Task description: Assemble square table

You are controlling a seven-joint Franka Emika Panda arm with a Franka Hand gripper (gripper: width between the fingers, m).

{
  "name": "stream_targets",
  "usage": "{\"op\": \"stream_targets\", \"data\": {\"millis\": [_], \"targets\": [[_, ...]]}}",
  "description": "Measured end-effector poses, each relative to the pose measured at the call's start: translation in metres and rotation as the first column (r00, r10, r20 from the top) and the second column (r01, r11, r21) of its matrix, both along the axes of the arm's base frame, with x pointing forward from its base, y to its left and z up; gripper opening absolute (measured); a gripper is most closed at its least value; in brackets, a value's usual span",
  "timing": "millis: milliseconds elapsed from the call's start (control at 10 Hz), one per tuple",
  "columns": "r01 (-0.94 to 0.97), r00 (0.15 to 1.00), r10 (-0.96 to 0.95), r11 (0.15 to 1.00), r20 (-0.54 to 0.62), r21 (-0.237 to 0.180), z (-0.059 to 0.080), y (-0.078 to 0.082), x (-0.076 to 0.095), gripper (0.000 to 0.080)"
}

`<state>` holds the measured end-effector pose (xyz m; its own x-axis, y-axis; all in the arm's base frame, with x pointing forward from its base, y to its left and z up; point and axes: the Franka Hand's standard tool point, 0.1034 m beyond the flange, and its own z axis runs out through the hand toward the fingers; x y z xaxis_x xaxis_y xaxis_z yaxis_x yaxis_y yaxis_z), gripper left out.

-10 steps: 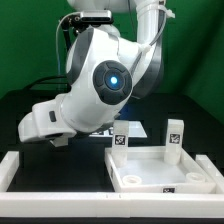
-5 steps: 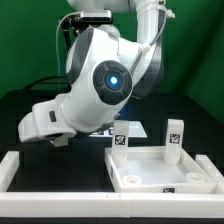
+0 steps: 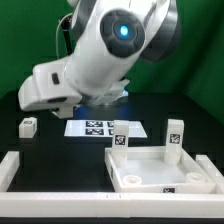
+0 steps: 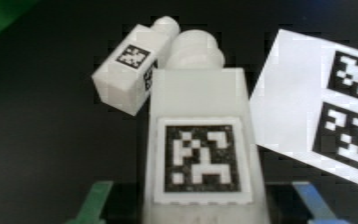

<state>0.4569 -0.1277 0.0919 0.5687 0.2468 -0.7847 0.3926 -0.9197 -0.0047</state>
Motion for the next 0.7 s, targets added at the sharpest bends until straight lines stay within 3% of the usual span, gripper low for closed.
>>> {"op": "stream_targets", "data": {"millis": [100,200,300,400,500,700], "targets": [[-0.005,1.000,0.005,1.000,0.011,0.005,-0.004,0.000,0.002,0.0291],[-0.016,0.996,0.013,1.000,0.091,0.025,-0.004,0.001,0.014,0.0291],[-0.023,0.988,0.016,0.999,0.155,0.041,0.002,0.005,0.025,0.0291],[-0.005,0.981,-0.006,0.998,0.194,0.060,0.022,0.017,0.043,0.0291],[0.021,0.961,-0.043,0.996,0.272,0.084,0.043,0.031,0.072,0.0291],[0.042,0.904,-0.068,0.997,0.421,0.071,0.090,0.069,0.125,0.0291]]}}
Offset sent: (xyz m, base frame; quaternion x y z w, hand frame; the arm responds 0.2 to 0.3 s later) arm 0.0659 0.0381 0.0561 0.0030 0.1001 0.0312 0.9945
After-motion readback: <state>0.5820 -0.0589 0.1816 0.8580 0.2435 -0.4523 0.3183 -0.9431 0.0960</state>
